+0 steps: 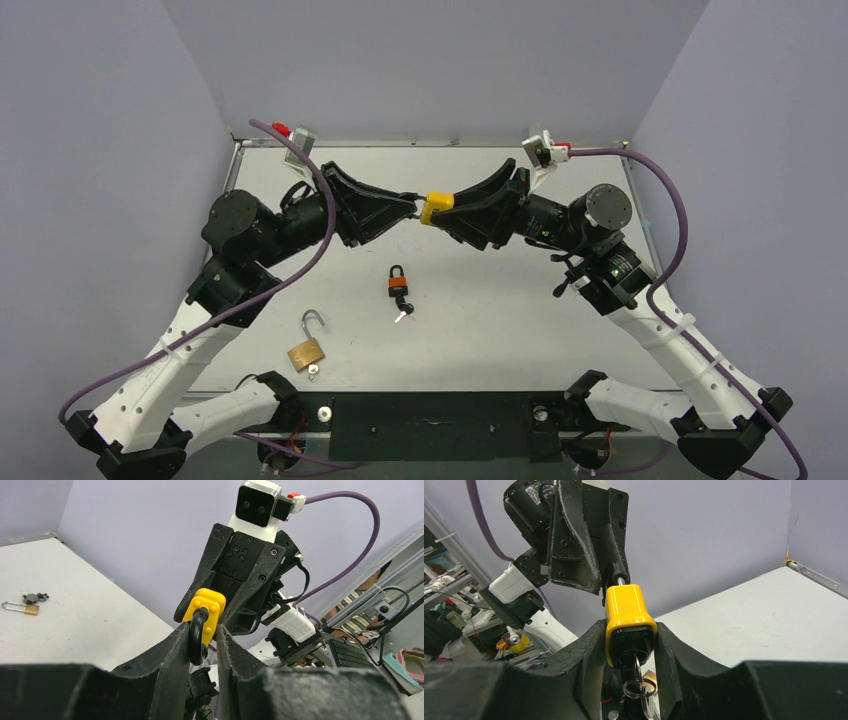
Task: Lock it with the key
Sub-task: Lock the lock.
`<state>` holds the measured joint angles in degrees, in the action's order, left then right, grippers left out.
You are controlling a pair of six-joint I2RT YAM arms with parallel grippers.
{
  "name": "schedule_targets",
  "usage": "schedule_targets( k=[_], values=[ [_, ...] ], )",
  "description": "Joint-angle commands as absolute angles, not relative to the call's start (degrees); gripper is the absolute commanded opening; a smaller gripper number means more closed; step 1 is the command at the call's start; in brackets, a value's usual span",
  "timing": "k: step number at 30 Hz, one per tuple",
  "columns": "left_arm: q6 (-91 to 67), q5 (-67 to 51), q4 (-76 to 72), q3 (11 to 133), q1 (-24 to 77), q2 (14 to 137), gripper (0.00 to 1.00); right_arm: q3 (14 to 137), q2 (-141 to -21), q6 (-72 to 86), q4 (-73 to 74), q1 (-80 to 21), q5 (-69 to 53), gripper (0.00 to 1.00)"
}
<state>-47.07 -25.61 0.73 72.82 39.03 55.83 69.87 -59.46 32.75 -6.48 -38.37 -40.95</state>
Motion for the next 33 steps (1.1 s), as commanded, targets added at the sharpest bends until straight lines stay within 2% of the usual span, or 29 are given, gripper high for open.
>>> schedule_targets(
  k=[1, 6, 25, 30, 33],
  values=[
    [-42.33, -24.40, 2.49, 74.57, 39.23, 53.37, 0.24, 70.17, -57.21, 33.90, -9.40, -38.51, -40.70, 0.00],
    [-39.96, -23.93, 5.55, 75.42, 39.21, 52.74, 0.29, 69.42, -56.51, 34.27, -9.28, -38.52, -40.91, 0.00],
    [-38.11, -23.12, 6.77, 75.67, 39.08, 53.35, 0.29, 69.77, -56.97, 32.85, -6.51, -39.19, -42.70, 0.00],
    [-37.98, -23.60, 6.70, 75.47, 39.04, 53.65, 0.21, 69.79, -56.78, 32.20, -5.55, -39.26, -42.26, 0.00],
    [-37.93, -24.23, 6.64, 75.34, 39.09, 53.78, 0.11, 69.87, -56.69, 32.03, -5.23, -39.18, -41.79, 0.00]
  ],
)
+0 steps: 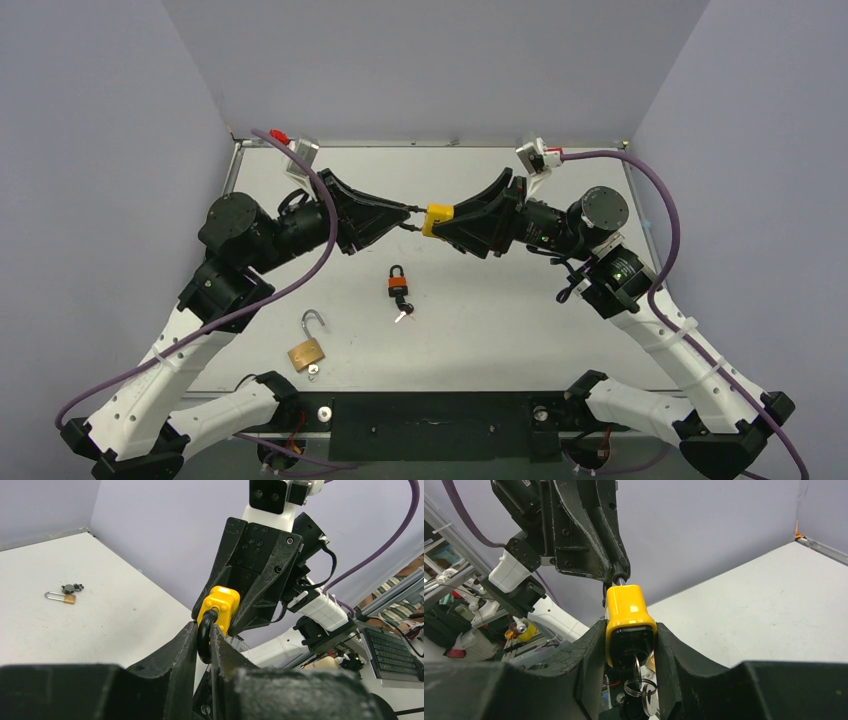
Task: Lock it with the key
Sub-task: Lock the lock.
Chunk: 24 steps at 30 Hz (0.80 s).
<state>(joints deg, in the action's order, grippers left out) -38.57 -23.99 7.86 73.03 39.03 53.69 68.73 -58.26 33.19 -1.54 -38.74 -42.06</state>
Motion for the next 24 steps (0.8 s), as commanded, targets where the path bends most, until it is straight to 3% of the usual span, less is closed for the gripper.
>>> schedule_targets(
  k=[1, 3, 14, 24],
  values=[
    [-37.86, -24.42, 6.61, 75.24, 39.10, 53.85, 0.06, 69.92, -56.65, 32.09, -5.13, -39.17, -41.67, 0.00],
    [-37.69, -24.88, 6.59, 74.93, 39.11, 53.90, 0.00, 69.96, -56.73, 32.58, -5.55, -39.18, -41.89, 0.00],
    [-36.17, -27.82, 3.79, 71.46, 39.27, 53.97, 0.00, 69.44, -58.63, 41.28, -15.28, -39.41, -45.18, 0.00],
    [-38.34, -28.49, -1.16, 68.23, 40.98, 54.32, 0.00, 71.50, -61.68, 40.42, -14.41, -41.75, -43.66, 0.00]
  ],
)
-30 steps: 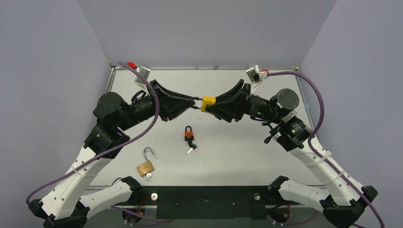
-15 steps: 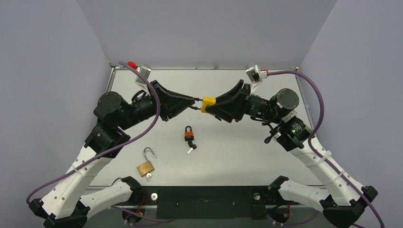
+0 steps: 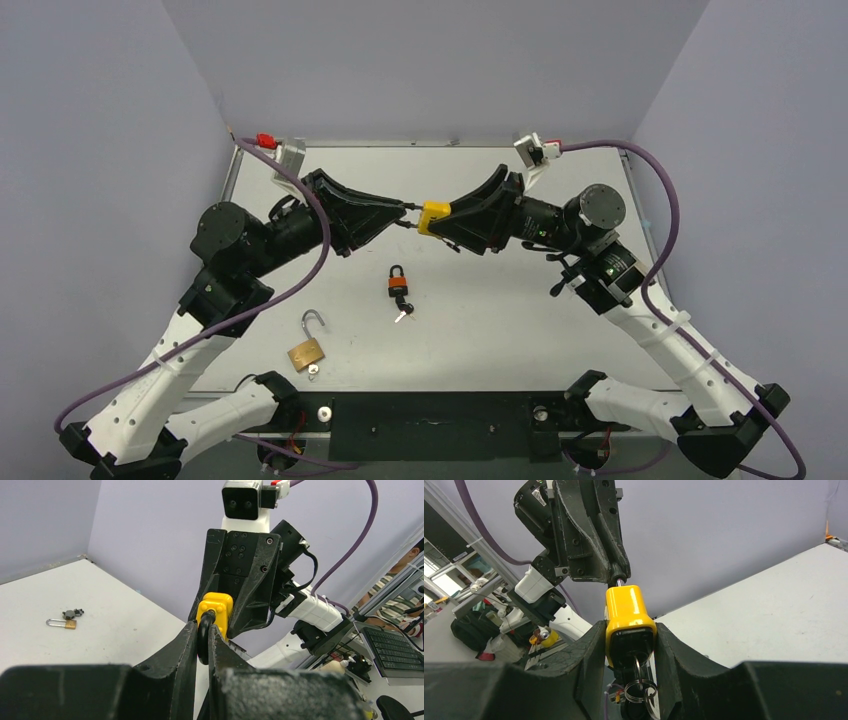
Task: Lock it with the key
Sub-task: Lock the lock.
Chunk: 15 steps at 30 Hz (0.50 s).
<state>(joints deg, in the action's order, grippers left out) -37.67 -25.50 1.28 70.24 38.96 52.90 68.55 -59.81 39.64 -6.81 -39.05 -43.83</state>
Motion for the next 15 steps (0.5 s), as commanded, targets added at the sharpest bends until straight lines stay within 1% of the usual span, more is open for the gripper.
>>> schedule_targets(
  k=[1, 15],
  values=[
    [-38.37, -28.17, -1.32, 67.73, 41.06, 54.32, 0.00, 71.75, -62.05, 40.47, -14.48, -42.03, -43.61, 0.00],
    [-36.31, -26.24, -0.20, 65.78, 42.07, 53.30, 0.00, 72.26, -63.44, 44.36, -19.57, -43.15, -44.06, 0.00]
  ],
)
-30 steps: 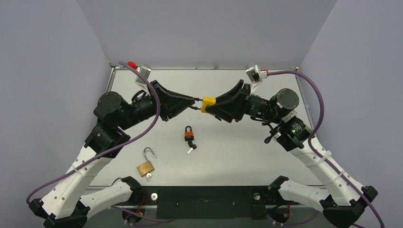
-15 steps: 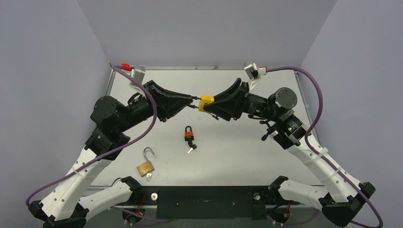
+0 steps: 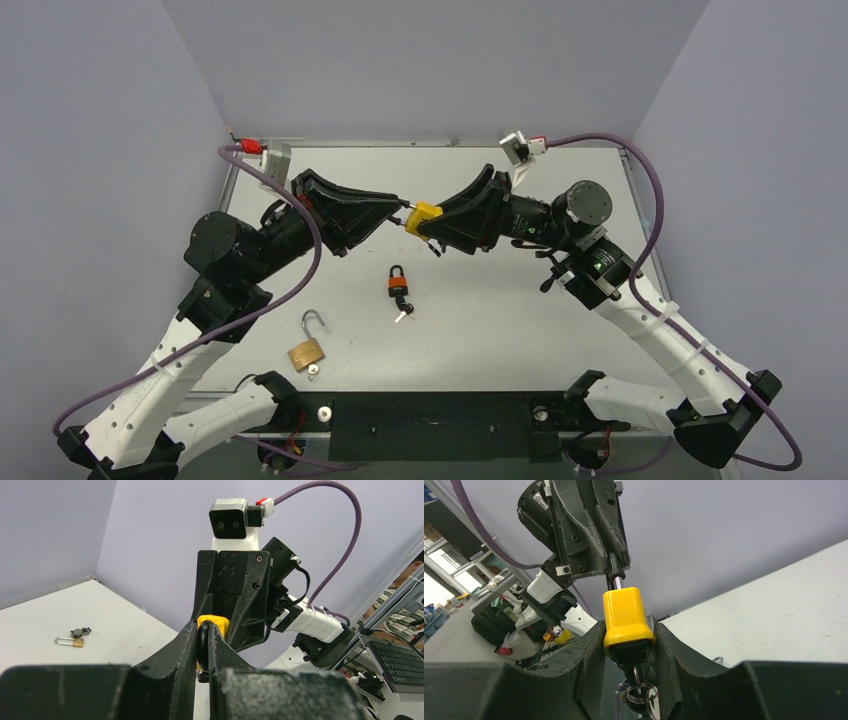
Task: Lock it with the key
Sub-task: Lock the lock.
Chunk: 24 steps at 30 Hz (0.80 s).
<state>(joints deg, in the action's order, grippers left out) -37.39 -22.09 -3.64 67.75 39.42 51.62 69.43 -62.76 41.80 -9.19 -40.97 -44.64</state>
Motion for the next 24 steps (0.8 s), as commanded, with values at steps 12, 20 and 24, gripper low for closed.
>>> schedule_targets(
  k=[12, 20, 24],
  values=[
    [-33.04, -23.33, 5.48, 65.79, 42.02, 51.04, 0.00, 69.60, -64.68, 60.19, -38.79, -40.83, -46.43, 0.00],
    [-35.64, -23.51, 3.98, 65.52, 42.60, 51.75, 0.00, 72.55, -63.77, 49.57, -23.32, -42.76, -40.25, 0.00],
    [-36.71, -21.50, 2.86, 63.86, 44.58, 52.23, 0.00, 74.22, -63.49, 43.91, -17.90, -43.30, -36.26, 0.00]
  ],
)
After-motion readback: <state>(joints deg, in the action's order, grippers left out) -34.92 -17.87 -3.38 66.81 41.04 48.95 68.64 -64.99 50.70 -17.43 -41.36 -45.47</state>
